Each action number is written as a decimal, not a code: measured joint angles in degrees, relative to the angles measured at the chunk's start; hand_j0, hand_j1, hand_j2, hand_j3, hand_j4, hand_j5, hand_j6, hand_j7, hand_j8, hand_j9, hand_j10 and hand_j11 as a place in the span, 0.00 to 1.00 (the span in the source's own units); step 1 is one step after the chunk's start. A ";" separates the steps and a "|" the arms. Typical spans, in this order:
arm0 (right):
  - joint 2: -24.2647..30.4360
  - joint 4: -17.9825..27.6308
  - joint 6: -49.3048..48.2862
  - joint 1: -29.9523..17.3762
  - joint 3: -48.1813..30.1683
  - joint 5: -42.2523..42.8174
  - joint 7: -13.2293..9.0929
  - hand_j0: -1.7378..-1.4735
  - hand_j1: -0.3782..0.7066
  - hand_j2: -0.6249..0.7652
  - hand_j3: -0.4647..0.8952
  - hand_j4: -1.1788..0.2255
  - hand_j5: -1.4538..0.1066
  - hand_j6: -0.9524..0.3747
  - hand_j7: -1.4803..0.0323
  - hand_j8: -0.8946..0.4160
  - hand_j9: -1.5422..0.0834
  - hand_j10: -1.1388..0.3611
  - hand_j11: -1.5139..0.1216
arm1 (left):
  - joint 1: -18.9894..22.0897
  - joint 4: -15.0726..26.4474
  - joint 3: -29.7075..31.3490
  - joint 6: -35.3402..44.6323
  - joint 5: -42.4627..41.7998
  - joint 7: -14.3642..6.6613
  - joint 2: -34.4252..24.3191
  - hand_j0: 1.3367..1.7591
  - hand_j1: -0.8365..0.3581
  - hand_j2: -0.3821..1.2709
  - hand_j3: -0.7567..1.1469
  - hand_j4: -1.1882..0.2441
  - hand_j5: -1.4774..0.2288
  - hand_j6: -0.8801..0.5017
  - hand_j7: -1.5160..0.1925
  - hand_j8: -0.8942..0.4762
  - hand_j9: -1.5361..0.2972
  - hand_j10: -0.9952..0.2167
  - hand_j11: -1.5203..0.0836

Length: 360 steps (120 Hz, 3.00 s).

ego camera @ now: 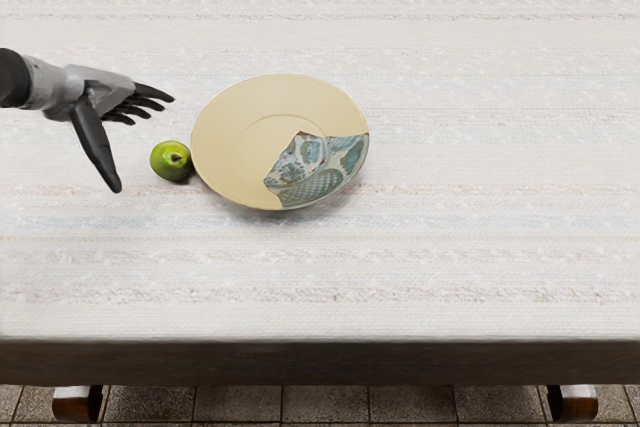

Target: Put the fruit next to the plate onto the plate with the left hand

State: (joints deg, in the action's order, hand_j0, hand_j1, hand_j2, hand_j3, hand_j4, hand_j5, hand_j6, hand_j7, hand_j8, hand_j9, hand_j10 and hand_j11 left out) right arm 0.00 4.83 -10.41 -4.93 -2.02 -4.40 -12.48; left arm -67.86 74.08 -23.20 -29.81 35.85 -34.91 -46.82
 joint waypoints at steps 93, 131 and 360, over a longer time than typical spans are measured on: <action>0.00 0.00 0.03 -0.08 0.00 0.00 0.00 0.30 0.03 0.45 0.34 0.84 0.93 0.72 0.98 0.68 0.95 0.76 0.93 | 8.00 -2.09 8.70 33.08 27.57 -0.09 15.79 0.76 0.94 0.24 0.40 0.79 0.82 0.59 0.84 0.61 0.80 0.77 0.90; 0.00 0.00 0.01 -0.08 0.00 0.00 0.00 0.30 0.03 0.45 0.34 0.84 0.93 0.72 0.98 0.68 0.95 0.76 0.93 | 7.75 -2.43 13.54 43.21 29.44 -0.09 17.26 0.76 0.93 0.24 0.40 0.79 0.82 0.59 0.84 0.61 0.80 0.77 0.90; 0.00 -0.08 0.03 -0.43 0.00 0.00 0.00 0.30 0.03 0.45 0.34 0.84 0.93 0.72 0.98 0.68 0.95 0.76 0.93 | 8.27 -6.72 18.23 49.26 28.48 -0.12 20.80 0.76 0.61 0.30 0.40 0.56 0.56 0.35 0.59 0.36 0.56 0.50 0.63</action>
State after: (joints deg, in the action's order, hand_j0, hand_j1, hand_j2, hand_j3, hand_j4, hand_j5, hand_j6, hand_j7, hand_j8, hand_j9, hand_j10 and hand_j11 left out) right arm 0.00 4.76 -10.38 -5.36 -2.03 -4.40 -12.48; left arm -59.59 67.36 -4.97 19.45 64.33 -35.03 -26.02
